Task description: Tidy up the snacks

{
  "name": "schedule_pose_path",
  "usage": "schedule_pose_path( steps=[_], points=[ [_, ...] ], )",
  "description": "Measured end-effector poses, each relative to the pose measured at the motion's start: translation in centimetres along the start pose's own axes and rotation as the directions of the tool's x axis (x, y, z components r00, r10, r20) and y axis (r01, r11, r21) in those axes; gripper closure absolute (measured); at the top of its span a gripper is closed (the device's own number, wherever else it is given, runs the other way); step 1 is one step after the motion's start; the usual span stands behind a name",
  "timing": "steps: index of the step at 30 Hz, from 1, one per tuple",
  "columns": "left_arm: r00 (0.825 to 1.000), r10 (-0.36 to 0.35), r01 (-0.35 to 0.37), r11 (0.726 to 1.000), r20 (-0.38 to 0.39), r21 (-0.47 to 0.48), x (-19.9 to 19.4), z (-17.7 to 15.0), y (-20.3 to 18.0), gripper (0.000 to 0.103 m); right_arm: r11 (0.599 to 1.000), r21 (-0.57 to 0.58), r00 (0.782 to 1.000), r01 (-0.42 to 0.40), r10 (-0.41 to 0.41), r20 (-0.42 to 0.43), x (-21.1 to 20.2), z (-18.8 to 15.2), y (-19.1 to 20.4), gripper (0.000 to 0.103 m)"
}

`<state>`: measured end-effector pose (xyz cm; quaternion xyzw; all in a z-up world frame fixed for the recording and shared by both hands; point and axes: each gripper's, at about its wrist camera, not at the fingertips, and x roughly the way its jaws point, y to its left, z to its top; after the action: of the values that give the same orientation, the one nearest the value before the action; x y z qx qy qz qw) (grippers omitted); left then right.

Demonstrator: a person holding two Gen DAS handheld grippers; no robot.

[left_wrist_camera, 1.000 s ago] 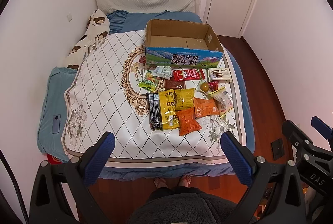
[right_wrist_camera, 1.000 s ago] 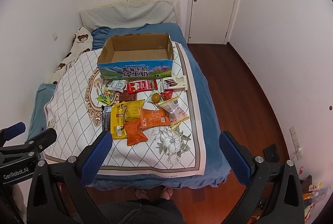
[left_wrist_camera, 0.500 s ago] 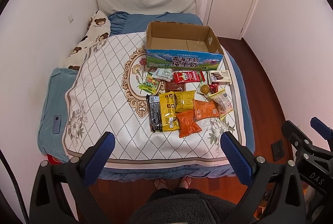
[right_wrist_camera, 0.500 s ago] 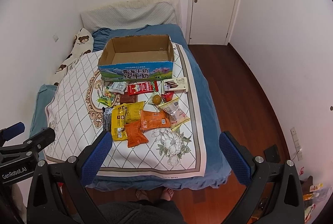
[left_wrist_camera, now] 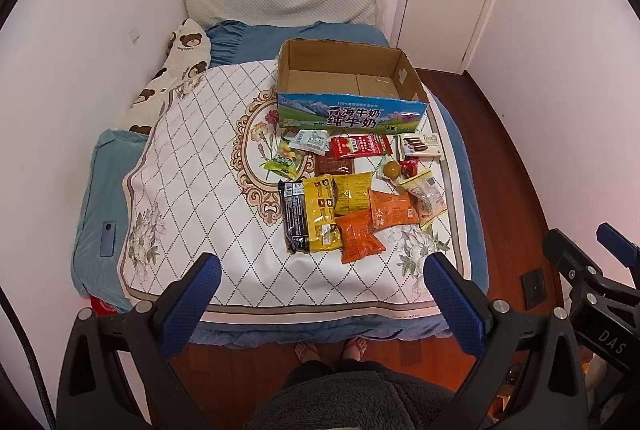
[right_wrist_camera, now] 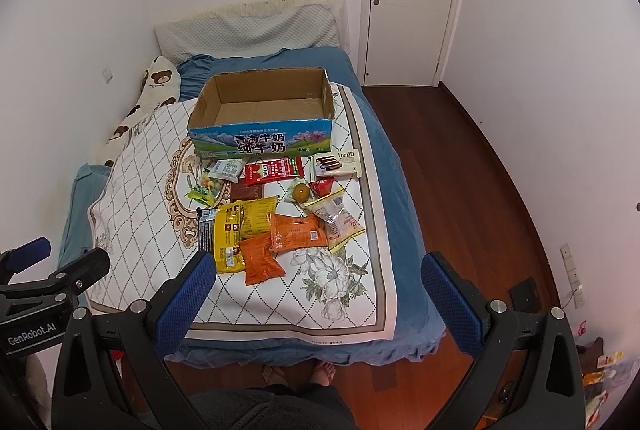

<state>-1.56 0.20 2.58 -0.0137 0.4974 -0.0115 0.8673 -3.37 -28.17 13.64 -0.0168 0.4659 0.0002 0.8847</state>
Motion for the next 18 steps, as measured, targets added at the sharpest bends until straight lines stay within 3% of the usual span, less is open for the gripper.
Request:
schedule_pose_path(
  steps=[12, 18],
  points=[
    [1.000, 0.010, -0.011, 1.000, -0.014, -0.019, 1.4, -0.1, -0.2, 0.000, 1.000, 0.005, 1.000, -0.019, 0.019, -0.011, 0.9, 0.5, -0.4, 0.000],
    [0.992, 0.052, -0.061, 0.995, -0.112, -0.075, 7.4, -0.2, 0.6, 0.000, 0.993, 0.065, 0.990, -0.096, 0.102, -0.094, 7.3, 0.3, -1.2, 0.000]
  ],
)
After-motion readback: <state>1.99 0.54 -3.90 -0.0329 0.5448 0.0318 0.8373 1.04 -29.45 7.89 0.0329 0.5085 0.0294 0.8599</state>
